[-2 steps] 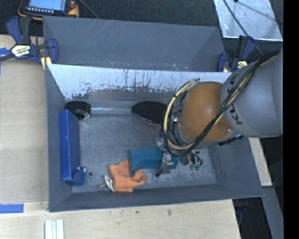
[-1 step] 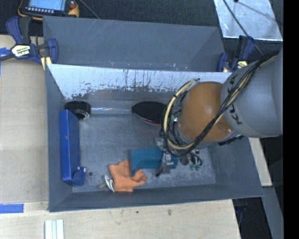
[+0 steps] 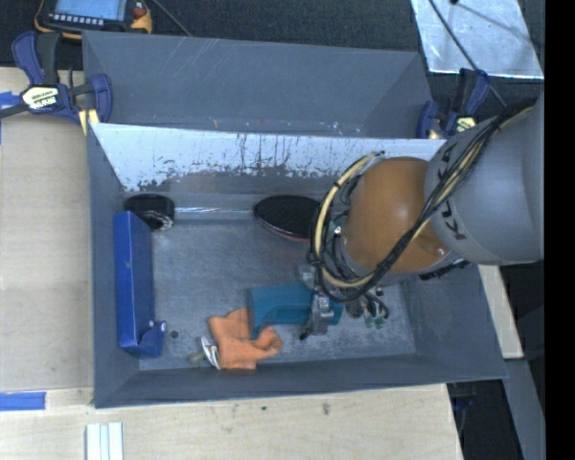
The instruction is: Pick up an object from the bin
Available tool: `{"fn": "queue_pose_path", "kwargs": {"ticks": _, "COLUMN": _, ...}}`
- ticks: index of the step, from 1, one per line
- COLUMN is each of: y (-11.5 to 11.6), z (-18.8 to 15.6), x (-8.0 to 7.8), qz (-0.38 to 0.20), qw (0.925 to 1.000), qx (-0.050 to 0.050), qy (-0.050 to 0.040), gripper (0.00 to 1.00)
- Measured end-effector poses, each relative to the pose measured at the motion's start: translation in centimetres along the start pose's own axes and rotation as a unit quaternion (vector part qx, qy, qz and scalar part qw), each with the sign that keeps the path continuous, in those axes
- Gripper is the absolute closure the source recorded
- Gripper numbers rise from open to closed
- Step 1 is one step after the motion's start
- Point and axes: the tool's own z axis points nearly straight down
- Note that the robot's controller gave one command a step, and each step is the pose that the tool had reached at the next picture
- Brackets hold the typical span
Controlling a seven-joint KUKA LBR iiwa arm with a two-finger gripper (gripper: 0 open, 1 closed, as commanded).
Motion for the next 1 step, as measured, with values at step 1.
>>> {"fn": "queue_pose_path", "kwargs": {"ticks": 1, "y": 0.00, "z": 0.00, "x": 0.00, "qz": 0.000, "qw": 1.0000, "qx": 0.000, "qy": 0.0000, "gripper": 1.00}}
